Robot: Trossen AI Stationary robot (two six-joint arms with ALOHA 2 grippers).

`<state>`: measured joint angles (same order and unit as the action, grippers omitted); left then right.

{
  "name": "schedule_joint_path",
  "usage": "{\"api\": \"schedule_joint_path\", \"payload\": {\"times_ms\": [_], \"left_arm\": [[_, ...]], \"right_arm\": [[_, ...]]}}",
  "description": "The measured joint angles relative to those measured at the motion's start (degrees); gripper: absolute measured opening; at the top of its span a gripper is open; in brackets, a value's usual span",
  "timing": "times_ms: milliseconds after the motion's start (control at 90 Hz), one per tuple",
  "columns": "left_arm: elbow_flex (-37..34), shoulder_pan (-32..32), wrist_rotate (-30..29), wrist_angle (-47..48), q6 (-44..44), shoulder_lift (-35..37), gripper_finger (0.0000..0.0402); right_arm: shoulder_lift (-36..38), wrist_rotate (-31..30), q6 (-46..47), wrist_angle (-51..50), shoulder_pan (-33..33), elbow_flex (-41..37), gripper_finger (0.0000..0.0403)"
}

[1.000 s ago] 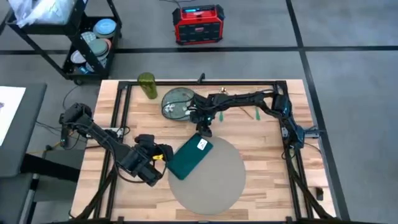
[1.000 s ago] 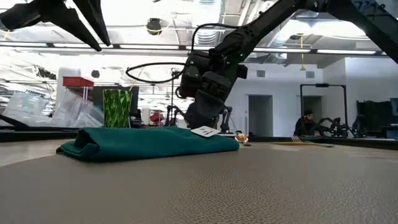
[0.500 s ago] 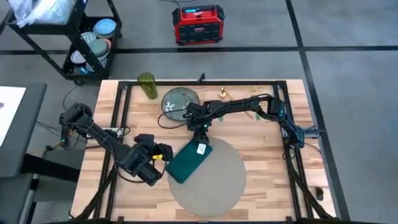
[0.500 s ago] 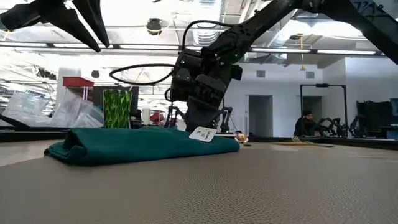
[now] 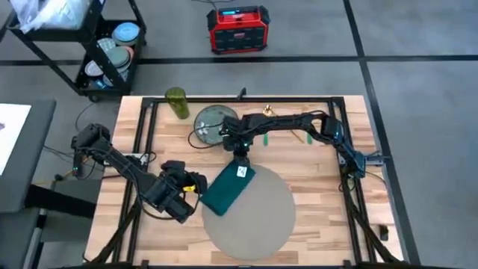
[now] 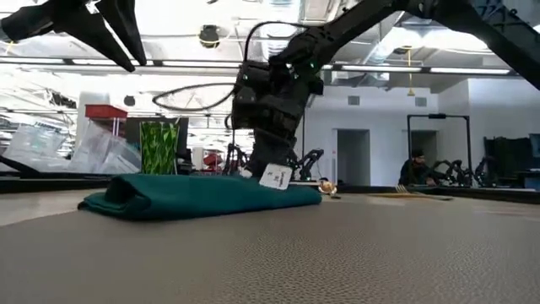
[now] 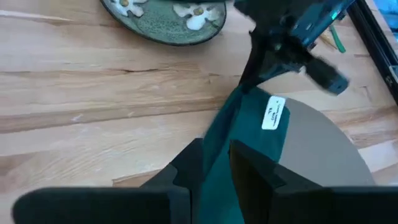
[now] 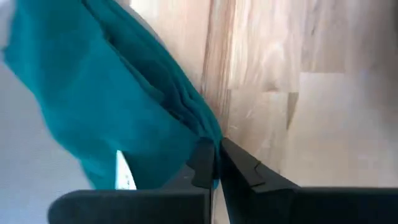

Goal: Set table place
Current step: Put the green napkin on the gray table mat

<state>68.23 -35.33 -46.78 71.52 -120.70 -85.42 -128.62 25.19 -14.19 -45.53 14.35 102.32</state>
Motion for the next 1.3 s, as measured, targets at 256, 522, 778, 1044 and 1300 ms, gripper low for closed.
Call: {"api": "schedule_joint_path", "payload": {"times_ms": [256, 522, 778, 1044, 1300], "left_arm": [[0.0, 0.0, 0.0, 0.0, 0.6, 0.0, 0.0062], [0.0, 0.0, 0.0, -0.5, 2.9, 0.0, 0.0062], [0.0, -1.2, 0.3, -3.8, 3.7, 0.0, 0.0062], [0.0, -4.7, 5.6, -4.0, 2.4, 0.0, 0.0061], [0.0, -9.8, 8.0, -2.4, -1.6, 0.0, 0.0061]], "right_arm": [[0.1, -4.7, -5.2, -13.2, -1.6, 12.6, 0.0000], [0.1, -6.1, -3.9, -14.1, -2.7, 16.9, 0.0000], [0.1, -3.8, -2.3, -15.2, -5.1, 16.9, 0.0000], [0.2, -1.2, -2.6, -17.7, -12.4, 17.1, 0.0000], [0.6, -4.8, -3.9, -24.9, -19.4, 26.9, 0.0000]]}}
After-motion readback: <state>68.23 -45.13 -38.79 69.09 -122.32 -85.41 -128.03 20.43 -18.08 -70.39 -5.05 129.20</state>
